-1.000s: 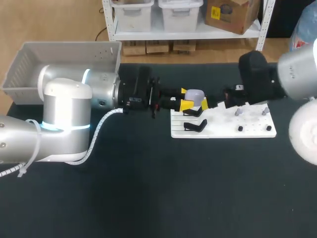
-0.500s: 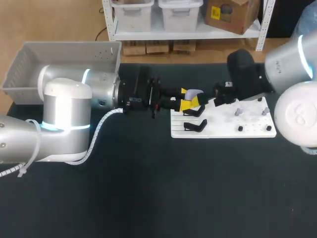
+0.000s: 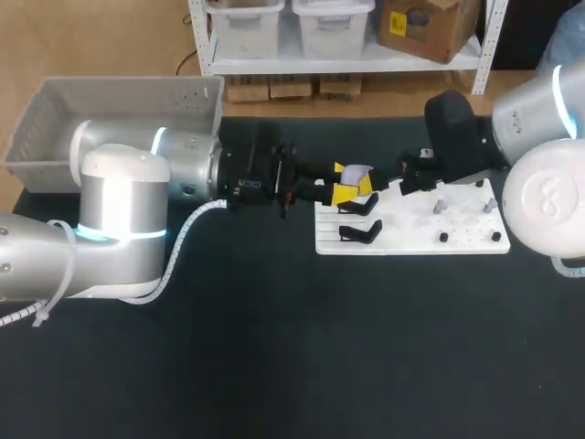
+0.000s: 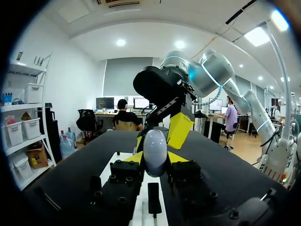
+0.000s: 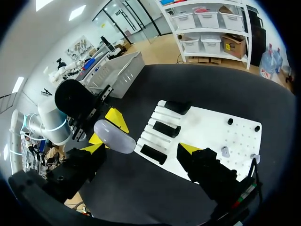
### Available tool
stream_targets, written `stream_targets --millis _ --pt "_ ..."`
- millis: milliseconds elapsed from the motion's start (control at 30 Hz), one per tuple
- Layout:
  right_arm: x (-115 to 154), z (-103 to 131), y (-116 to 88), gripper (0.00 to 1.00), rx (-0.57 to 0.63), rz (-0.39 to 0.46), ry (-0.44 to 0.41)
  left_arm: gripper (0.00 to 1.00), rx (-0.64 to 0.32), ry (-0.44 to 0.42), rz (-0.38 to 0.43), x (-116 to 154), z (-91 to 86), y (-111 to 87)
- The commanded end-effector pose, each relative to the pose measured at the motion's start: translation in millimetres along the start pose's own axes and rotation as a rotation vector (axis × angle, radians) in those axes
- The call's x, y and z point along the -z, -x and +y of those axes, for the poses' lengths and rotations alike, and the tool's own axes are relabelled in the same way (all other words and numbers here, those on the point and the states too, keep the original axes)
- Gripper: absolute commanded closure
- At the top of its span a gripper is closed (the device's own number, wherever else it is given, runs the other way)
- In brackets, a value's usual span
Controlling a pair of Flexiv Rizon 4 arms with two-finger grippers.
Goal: Pick up each earbud case from the left stands, insert the matching earbuds, close the lid, and place the case in the box.
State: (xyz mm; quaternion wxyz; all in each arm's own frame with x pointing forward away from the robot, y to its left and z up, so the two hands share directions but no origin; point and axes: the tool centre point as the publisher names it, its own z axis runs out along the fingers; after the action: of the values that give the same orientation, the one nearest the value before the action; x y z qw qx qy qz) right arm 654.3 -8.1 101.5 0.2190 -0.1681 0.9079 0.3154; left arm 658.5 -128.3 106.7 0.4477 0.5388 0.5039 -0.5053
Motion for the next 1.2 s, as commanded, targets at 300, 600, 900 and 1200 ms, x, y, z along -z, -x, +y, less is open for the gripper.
stream_targets --millis 300,600,900,1200 --pt "4.5 -1.8 2.7 0.0 -0.004 -0.027 -0.019 1.0 0.0 0.002 0.0 -0.3 -0.1 -0.2" --pt "21.9 6.5 12.6 0.0 0.044 -0.095 -0.022 1.0 0.0 0.002 0.0 -0.3 -0.1 -0.2" --pt "58.9 12.2 19.1 0.0 0.27 -0.156 -0.237 1.0 0.0 0.002 0.0 -0.3 -0.1 -0.2" --pt "91.3 -15.4 5.7 0.0 0.381 -0.063 -0.496 1.0 -0.038 -0.003 -0.02 -1.8 -0.9 2.5"
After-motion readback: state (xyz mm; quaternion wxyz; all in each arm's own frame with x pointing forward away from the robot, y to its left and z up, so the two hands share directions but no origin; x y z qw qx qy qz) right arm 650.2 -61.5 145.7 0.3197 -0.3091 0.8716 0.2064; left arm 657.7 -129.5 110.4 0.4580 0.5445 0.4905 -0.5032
